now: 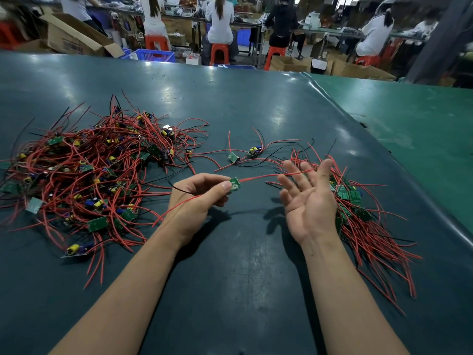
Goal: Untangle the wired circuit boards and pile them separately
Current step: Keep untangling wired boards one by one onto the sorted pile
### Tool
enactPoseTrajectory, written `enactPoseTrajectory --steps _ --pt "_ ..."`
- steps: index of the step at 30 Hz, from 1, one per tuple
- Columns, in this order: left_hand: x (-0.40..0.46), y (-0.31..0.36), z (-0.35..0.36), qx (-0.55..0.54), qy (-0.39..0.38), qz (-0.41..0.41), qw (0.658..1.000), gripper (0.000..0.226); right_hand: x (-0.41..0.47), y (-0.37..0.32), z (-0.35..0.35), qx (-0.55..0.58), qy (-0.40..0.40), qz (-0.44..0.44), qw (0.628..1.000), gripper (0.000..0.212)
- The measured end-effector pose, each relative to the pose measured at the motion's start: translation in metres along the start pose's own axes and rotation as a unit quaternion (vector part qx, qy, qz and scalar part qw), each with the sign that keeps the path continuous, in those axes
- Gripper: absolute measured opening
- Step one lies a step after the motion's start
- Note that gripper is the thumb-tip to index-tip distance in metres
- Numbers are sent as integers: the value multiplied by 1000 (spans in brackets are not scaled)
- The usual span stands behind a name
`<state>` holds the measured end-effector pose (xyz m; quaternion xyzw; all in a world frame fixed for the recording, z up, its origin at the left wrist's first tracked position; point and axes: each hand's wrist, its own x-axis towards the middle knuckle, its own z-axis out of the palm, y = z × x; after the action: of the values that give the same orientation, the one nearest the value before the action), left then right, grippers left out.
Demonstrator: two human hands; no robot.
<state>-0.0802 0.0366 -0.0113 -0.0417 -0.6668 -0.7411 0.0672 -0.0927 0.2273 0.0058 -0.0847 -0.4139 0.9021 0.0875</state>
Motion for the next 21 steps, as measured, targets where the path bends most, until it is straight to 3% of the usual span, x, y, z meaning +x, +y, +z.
enactPoseTrajectory --steps 2,6,7,11,15,21 --pt "1 0 1 -16 43 0 999 7 -6 6 7 -70 -33 41 996 63" --pt "-2 1 1 13 1 -4 1000 8 -17 24 15 -207 -101 59 971 12" --pt "-3 2 2 21 -14 -5 1000 8 -18 26 14 -216 -104 48 970 12" --pt "-4 4 1 29 -31 0 999 7 -13 23 13 -189 -67 3 980 18" --pt "-4 4 -1 17 -44 -1 999 8 -4 9 6 -76 23 -53 995 23" --pt "-2 1 -5 -11 -57 -3 998 9 -2 11 6 -48 63 -49 996 38"
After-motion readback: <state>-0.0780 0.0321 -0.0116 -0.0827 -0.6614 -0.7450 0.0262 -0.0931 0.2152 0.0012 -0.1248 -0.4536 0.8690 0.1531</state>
